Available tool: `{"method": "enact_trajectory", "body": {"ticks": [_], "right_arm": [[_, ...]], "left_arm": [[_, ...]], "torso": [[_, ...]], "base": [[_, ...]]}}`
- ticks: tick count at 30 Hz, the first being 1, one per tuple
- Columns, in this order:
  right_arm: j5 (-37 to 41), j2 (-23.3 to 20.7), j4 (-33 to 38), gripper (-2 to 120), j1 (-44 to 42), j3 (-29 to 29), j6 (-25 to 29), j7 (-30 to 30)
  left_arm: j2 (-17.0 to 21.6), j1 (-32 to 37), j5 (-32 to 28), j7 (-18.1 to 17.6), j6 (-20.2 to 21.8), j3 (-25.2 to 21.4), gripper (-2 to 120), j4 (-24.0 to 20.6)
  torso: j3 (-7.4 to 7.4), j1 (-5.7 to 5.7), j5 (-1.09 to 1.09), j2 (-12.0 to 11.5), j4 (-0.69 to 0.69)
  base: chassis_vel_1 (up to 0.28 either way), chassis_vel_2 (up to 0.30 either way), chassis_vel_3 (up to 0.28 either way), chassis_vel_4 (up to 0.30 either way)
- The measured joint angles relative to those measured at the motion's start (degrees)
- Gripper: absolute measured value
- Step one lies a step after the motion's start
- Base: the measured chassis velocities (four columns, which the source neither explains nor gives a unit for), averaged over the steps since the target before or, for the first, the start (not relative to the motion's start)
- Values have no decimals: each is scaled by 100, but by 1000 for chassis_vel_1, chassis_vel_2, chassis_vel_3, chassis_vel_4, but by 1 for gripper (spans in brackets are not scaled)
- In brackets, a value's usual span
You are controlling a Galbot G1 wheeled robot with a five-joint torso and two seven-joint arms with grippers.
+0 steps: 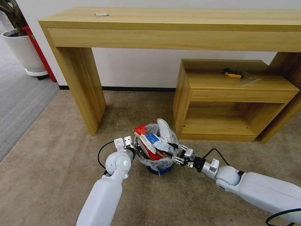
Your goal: Pick up the trash bin and place the garbage on the floor into it.
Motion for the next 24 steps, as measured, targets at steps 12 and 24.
{"method": "enact_trajectory", "body": {"ticks": [12,24], "right_arm": [[166,139,232,100,337,4,-99,213],[105,-10,291,100,309,56,-111,249]], "left_arm": [[-19,-30,31,16,-1,18,0,72],[62,-51,-16,13,-7,-4,0,105]], "torso": [[0,0,0,0,1],[0,0,0,0,1]], "base": [[0,0,0,0],[0,0,0,0]]}}
